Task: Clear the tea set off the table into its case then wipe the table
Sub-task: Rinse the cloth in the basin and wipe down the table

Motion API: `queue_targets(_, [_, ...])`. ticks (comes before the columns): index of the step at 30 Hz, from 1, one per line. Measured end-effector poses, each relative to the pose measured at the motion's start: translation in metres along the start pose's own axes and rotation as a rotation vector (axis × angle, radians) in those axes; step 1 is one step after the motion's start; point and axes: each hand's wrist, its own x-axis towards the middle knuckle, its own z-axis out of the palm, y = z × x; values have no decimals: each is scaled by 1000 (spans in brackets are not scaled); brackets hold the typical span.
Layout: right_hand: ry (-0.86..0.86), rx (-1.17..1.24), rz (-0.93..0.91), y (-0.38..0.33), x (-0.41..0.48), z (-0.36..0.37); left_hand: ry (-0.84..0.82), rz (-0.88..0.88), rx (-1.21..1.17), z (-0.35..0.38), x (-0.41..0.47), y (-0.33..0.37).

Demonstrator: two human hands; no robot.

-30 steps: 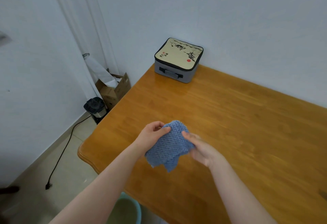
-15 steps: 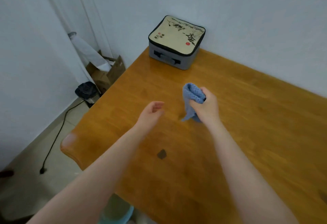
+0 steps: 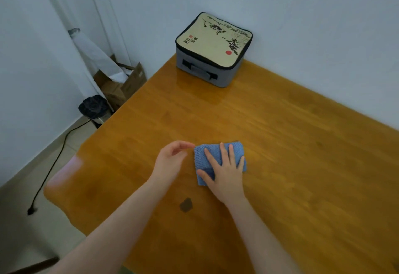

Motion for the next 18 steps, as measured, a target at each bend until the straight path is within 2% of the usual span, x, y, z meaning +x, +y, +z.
queue_targets(2, [-5, 19, 104, 0, 2, 5, 5, -10, -28, 7, 2, 2])
queue_targets(5, [37, 118, 388, 4, 15, 7, 7, 1, -51, 17, 4, 9])
queue_targets(7, [74, 130, 497, 16, 30, 6, -7, 11, -56, 21, 7, 13])
queue_targets(13, [82, 239, 674, 69, 125, -24, -1, -26, -73, 17, 22, 13])
queue_targets(18, [81, 241, 587, 81, 199, -43, 42, -51, -99, 12, 32, 3])
